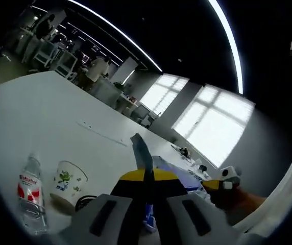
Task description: Arrange the tabletop items into an orderly group along one side of the table until the central work area is clear of visible clutter.
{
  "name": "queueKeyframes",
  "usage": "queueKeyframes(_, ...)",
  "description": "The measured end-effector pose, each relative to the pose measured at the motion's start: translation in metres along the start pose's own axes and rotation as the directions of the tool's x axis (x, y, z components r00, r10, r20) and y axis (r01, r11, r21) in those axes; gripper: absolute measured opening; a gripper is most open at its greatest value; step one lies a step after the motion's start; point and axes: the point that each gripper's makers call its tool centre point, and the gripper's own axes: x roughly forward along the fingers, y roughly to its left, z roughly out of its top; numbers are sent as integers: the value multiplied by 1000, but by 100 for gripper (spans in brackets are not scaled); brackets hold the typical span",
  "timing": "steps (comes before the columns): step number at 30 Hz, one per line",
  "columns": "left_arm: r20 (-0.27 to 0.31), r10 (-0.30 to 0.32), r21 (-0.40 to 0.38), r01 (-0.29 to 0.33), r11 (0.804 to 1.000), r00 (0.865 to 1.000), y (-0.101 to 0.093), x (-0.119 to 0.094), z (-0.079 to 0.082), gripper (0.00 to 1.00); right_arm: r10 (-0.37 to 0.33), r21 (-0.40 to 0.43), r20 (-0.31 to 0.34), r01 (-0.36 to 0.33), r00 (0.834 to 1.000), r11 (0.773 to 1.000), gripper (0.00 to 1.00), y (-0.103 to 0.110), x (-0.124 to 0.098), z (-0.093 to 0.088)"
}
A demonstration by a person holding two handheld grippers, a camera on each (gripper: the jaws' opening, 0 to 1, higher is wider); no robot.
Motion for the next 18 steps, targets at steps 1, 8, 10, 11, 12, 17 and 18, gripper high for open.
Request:
queueKeyframes(1,-1,3,5,-3,1000,1000,1,3,1,0,-5,-8,-3,5,1000,1000,0,-2,1,2)
queueKeyframes(8,-30,42,49,-41,998,999,6,28,3,0,-62,-94,-60,56,996,994,0,-24,12,26)
queueKeyframes(10,-36,49,62,-47,997,998,7,35,4,0,-81,-112,-79,72,994,991,0,-31,14,31)
queueKeyframes(11,-42,54,70,-51,996,998,8,38,4,0,-87,-119,-85,76,993,990,0,-34,16,35)
queueKeyframes(12,-49,63,85,-59,995,997,10,43,4,0,-92,-122,-90,81,992,989,0,-37,17,37)
queueKeyframes(17,-82,90,145,-77,986,993,21,64,5,0,-145,-144,-116,128,983,981,0,-57,21,50)
queueKeyframes(18,-86,96,157,-82,984,992,22,67,4,0,-157,-149,-122,138,980,979,0,-63,22,53)
